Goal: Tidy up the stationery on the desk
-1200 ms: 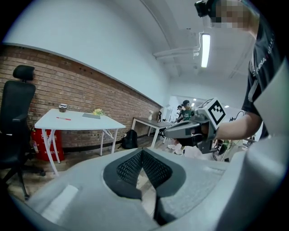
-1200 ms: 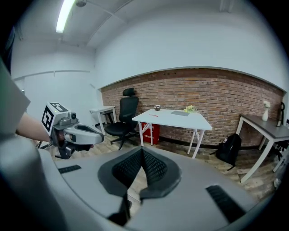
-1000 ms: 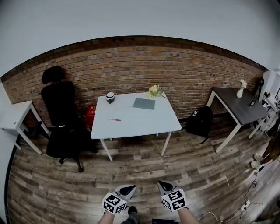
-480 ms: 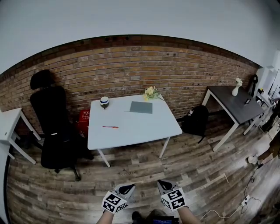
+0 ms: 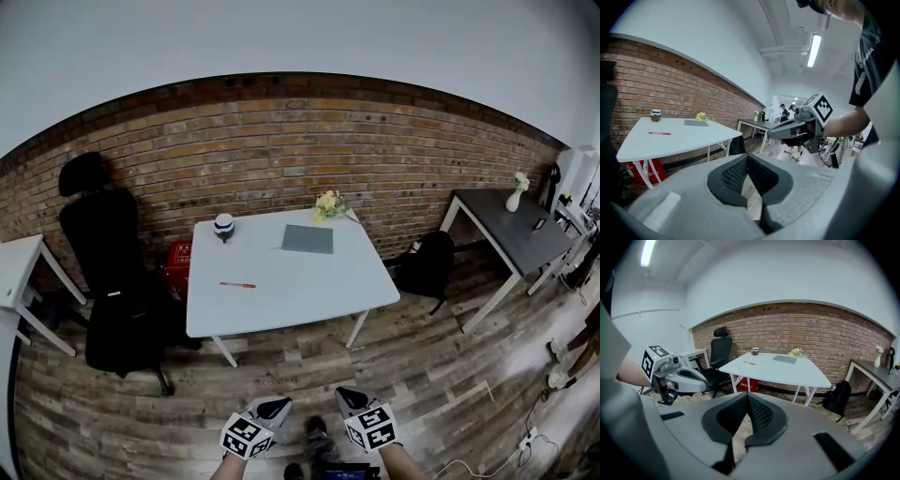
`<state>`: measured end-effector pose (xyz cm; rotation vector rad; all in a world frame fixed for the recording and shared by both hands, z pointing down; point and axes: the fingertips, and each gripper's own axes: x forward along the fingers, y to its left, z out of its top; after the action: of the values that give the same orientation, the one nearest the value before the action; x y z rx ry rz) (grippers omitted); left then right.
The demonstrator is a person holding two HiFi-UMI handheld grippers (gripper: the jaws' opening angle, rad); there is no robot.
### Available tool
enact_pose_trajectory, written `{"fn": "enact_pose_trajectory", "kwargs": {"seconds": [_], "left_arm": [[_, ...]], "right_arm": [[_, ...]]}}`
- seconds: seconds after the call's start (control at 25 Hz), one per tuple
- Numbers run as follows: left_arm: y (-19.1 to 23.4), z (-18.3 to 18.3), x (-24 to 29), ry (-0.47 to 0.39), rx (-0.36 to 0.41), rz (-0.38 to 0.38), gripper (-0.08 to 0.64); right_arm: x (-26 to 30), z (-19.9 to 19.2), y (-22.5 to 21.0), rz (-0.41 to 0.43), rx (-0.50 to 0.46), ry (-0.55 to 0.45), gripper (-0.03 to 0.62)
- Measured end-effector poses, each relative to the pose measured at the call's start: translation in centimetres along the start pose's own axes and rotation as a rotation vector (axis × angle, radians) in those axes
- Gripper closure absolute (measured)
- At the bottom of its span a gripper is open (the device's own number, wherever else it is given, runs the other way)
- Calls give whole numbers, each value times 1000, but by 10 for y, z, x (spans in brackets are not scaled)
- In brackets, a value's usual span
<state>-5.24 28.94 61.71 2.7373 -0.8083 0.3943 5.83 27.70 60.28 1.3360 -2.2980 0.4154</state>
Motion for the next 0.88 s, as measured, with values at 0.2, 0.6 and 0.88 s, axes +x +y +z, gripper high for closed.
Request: {"fn": "enact_pose_trajectory", "kwargs": {"seconds": [0.2,0.6,0.88], "left_arm": [[34,18,31,17,-8,4,551],[101,60,112,41,-10,53,551],[126,79,148,48,-24,82,551]], "right_arm": [[38,29,-29,24,7,-9,583],[104,71,-119,70,10,-2,583],[141,87,-157,113,33,10,583]]}}
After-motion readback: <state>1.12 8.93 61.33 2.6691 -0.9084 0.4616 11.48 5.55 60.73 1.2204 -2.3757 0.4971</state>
